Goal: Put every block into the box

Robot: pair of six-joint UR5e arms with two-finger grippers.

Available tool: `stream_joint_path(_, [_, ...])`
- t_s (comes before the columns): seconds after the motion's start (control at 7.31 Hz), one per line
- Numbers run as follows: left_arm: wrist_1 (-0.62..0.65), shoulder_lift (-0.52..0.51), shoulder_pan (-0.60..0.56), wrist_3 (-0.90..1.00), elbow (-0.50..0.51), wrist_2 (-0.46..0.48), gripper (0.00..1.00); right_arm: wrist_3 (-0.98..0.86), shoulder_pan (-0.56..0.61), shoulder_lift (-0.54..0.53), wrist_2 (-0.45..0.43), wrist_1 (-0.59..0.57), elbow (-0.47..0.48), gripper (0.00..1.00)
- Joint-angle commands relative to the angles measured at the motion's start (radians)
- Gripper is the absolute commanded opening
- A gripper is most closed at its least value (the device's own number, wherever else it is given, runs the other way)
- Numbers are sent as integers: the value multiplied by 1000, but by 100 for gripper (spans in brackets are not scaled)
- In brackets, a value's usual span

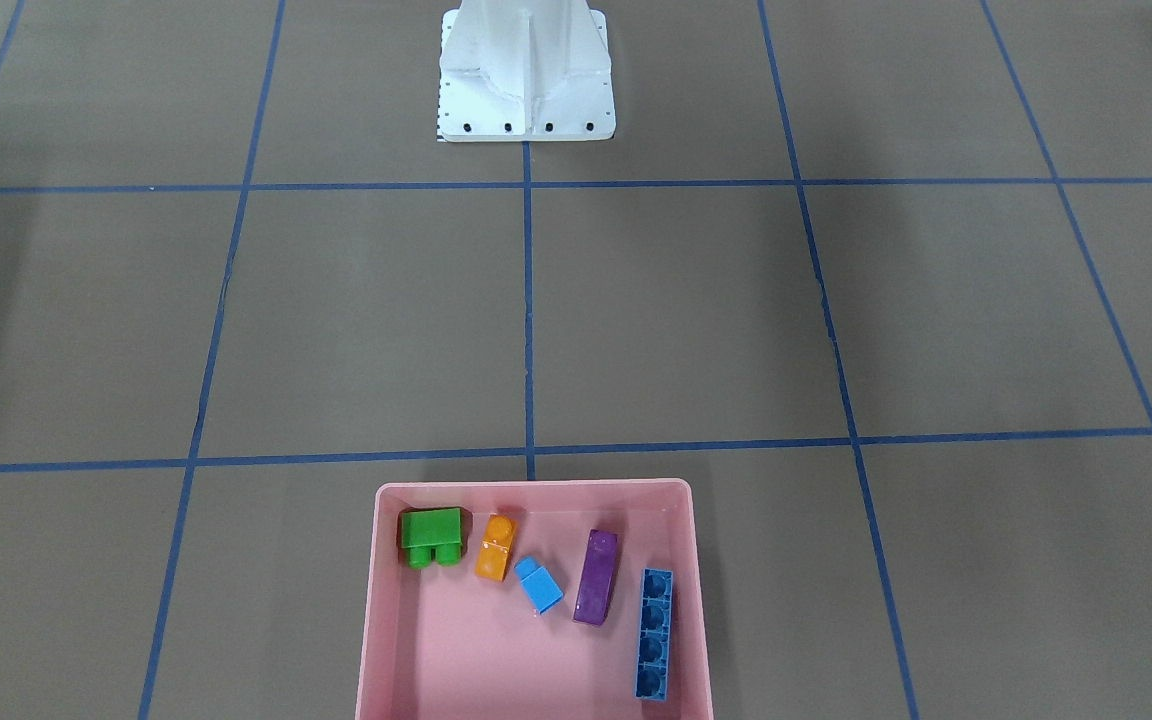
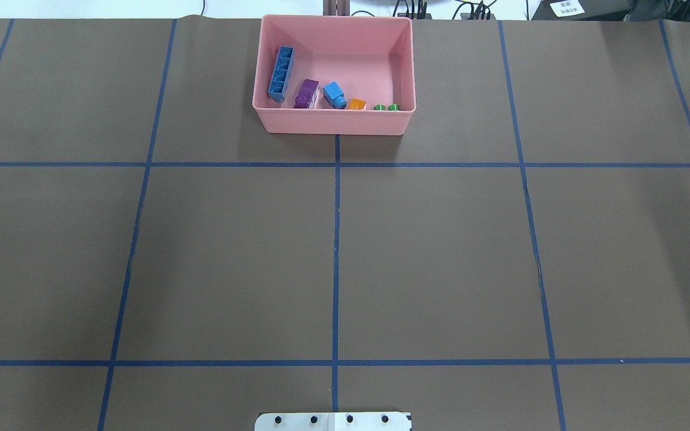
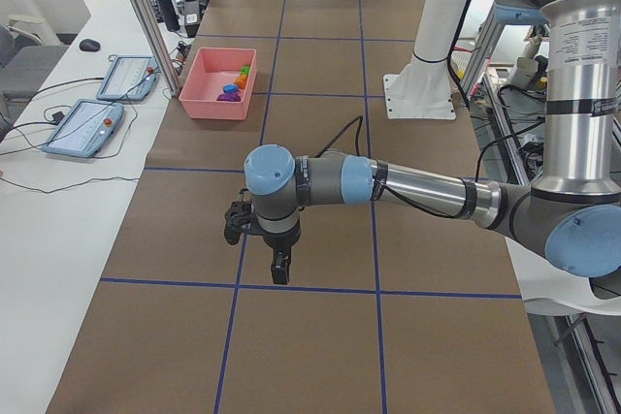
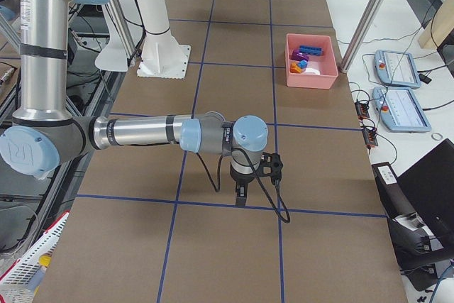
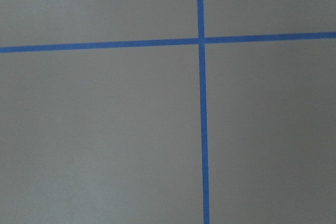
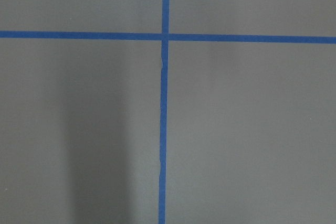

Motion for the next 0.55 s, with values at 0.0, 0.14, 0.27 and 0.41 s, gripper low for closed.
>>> stream_joint_path(0.0, [-1, 1, 0, 2, 24, -1, 100, 6, 0, -6, 10, -1, -11, 100])
stream_joint_path(0.14, [6, 4, -1, 2, 15, -20, 100, 5, 0, -6, 14, 1, -3, 100])
stream_joint_path(0.27, [3, 4, -1, 2, 24, -65, 100, 6, 0, -31, 33, 2, 12, 100])
stream_joint_path(0.41, [-1, 4, -1, 2, 21, -70, 100, 0, 0, -58, 38, 4, 11, 100])
